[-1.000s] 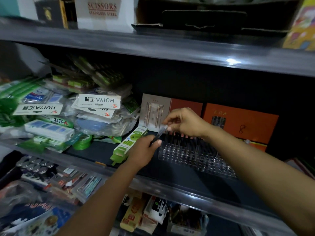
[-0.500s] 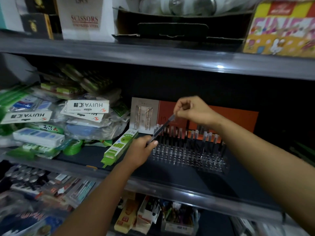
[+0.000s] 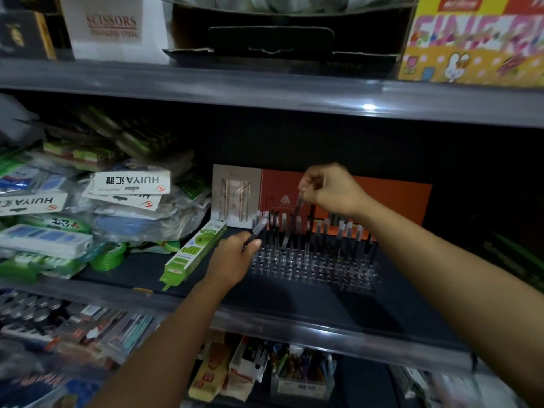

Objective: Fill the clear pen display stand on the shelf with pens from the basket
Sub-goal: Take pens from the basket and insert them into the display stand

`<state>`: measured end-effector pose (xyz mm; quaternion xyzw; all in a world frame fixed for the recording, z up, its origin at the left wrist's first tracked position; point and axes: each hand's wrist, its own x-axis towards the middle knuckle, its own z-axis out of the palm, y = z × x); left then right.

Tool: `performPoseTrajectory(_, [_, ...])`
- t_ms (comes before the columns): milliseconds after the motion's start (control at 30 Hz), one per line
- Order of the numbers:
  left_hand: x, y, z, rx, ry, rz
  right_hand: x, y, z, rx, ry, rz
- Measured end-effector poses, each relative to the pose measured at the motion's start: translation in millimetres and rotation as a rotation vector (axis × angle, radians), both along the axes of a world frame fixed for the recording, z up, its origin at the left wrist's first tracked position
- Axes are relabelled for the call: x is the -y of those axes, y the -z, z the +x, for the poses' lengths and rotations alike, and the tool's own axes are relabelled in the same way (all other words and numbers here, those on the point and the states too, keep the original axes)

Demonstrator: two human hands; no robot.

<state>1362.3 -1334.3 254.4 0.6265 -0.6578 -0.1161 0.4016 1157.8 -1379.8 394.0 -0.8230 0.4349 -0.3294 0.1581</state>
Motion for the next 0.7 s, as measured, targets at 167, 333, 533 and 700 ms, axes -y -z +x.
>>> performPoseTrajectory(167, [1.5, -1.3, 5.3, -0.002, -0.014, -0.008, 6.8, 16.3, 21.1, -0.064, -0.028, -0.124])
performPoseTrajectory(333, [4.9, 3.3, 13.1, -0.013, -0.005, -0.022, 16.8, 31.9, 39.4, -0.107, -0.039, -0.164])
performPoseTrajectory(533, [8.1, 8.3, 18.7, 0.0, 0.001, -0.044, 24.7, 43.6, 50.0, -0.159, -0.049, -0.142])
performPoseTrajectory(700, [8.0, 10.1, 22.0, -0.033, 0.016, -0.04, 29.4, 46.9, 53.4, -0.185, -0.055, -0.114])
